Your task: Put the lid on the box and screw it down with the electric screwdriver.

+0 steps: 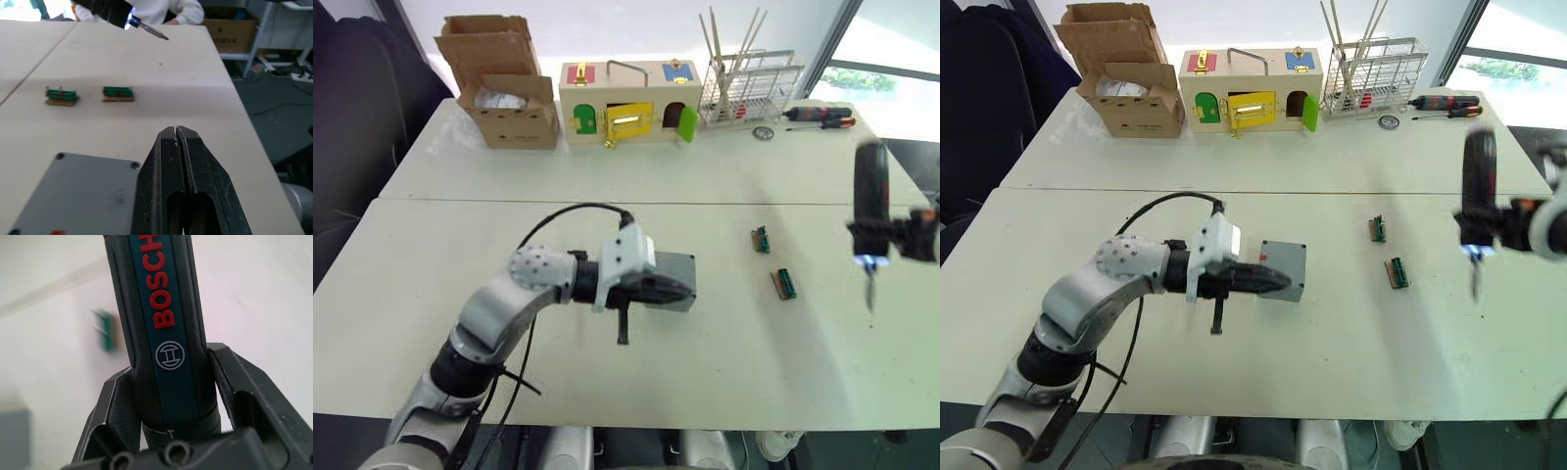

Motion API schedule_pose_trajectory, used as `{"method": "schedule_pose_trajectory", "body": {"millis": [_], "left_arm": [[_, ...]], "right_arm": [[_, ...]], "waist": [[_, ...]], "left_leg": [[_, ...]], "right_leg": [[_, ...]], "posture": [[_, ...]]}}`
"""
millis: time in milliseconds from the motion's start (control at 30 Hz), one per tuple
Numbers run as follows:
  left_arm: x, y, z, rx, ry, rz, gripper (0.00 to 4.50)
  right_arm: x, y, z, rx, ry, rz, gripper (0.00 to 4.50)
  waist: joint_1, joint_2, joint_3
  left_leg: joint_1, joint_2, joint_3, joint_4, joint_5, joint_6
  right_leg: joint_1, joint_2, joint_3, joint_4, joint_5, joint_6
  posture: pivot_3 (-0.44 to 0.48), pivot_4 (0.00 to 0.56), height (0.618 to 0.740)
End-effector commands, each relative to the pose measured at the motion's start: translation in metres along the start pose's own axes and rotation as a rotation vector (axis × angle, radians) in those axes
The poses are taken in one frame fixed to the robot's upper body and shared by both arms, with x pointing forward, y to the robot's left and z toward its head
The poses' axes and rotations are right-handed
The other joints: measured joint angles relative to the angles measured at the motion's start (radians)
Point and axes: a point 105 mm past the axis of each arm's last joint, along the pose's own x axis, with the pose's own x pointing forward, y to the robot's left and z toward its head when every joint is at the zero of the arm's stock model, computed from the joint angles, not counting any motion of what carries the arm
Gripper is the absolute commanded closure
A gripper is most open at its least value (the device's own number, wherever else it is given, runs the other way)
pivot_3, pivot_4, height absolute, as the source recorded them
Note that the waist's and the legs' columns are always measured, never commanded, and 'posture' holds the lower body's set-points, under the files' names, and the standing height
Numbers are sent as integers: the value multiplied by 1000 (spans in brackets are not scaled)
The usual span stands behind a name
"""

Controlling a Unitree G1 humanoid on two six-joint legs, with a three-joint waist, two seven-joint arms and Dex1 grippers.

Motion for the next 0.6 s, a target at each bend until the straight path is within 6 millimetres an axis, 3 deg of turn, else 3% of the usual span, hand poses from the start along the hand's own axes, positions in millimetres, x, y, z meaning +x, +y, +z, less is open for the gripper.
{"method": "schedule_pose_trajectory", "body": {"millis": [33, 300, 467, 533, 600], "left_arm": [[4, -11, 3, 36, 0, -31, 4500], [7, -17, -11, 24, 48, -28, 4500], [5, -10, -14, -6, 43, 24, 4500], [2, -4, -15, -23, 33, 58, 4500], [0, 1, -15, -36, 24, 86, 4500]], "right_arm": [[-7, -9, 8, 17, -2, 9, 2588], [21, -23, -8, 112, 125, 28, 2588], [38, -30, -10, 98, 150, 7, 2588], [43, -32, -10, 83, 158, 0, 1564], [46, -33, -10, 67, 165, -7, 1015]], "waist": [[-5, 2, 0], [1, 3, 1], [5, 3, 1], [5, 3, 1], [3, 3, 1]], "left_leg": [[0, 0, 0, 1, 0, 0], [0, 1, 0, 0, 0, -1], [-1, 0, 0, 1, 2, -3], [-1, 0, 1, 2, 2, -3], [-1, 0, 1, 2, 2, -3]], "right_leg": [[0, 1, 1, 0, 0, 0], [-2, 5, 4, 1, 0, 0], [-2, 5, 4, 0, 0, 0], [-2, 4, 5, 0, 0, 0], [-2, 4, 5, 1, 0, 0]], "posture": [[0, 150, 728], [0, 150, 728], [0, 150, 728], [0, 150, 728], [0, 150, 728]]}}
